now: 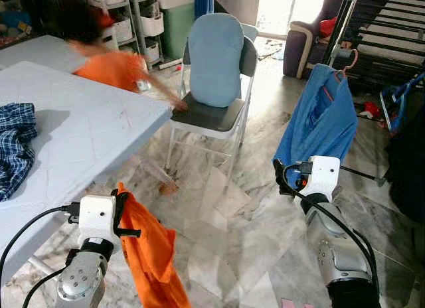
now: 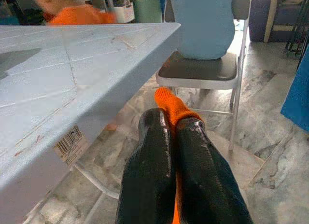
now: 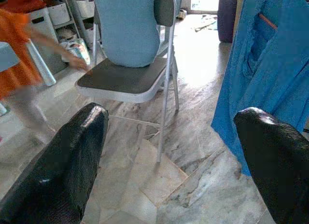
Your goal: Hang hanger
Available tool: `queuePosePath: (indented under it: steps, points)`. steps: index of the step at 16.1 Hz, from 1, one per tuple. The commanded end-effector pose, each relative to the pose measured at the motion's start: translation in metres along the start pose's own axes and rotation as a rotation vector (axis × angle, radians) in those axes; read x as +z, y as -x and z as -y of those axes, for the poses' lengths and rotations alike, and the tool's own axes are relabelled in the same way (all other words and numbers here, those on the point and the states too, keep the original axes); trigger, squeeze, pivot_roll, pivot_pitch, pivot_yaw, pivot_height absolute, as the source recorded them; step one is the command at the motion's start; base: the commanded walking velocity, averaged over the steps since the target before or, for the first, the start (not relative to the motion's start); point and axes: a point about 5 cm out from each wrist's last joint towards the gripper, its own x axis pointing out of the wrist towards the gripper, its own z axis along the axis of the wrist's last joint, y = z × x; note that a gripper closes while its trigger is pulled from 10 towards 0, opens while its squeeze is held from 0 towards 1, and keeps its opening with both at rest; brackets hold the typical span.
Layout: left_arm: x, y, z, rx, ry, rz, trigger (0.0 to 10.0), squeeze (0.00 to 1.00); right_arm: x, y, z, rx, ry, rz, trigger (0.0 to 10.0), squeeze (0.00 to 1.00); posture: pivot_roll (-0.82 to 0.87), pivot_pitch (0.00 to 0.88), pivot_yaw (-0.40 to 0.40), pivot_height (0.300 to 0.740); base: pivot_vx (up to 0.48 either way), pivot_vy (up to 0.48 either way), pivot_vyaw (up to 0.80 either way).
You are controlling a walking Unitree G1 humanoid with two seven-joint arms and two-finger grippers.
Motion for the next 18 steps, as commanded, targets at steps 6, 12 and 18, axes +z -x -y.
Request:
queuePosePath:
  steps: [6,12,18]
  points:
    - [-0.0054,0.0027,-0.0032,0.011,-0.022,-0.006,10.0,0.00,-0.0003,0.0006,0.0059,-0.024,0.022,-0.020,10.0,0.00,0.01,0.000,0.009,0.740,0.000,0.000,0.00]
    - [-0.0068,0.0035,-0.0050,0.012,-0.027,-0.004,10.0,0.00,0.0006,0.0020,0.0070,-0.035,0.027,-0.021,10.0,0.00,0.00,0.000,0.009,0.740,0.000,0.000,0.00]
    - [-0.0052,0.0002,-0.0037,-0.001,-0.031,0.005,10.0,0.00,0.0005,0.0021,0.0080,-0.046,0.027,-0.021,10.0,0.00,0.00,0.000,0.012,0.740,0.000,0.000,0.00]
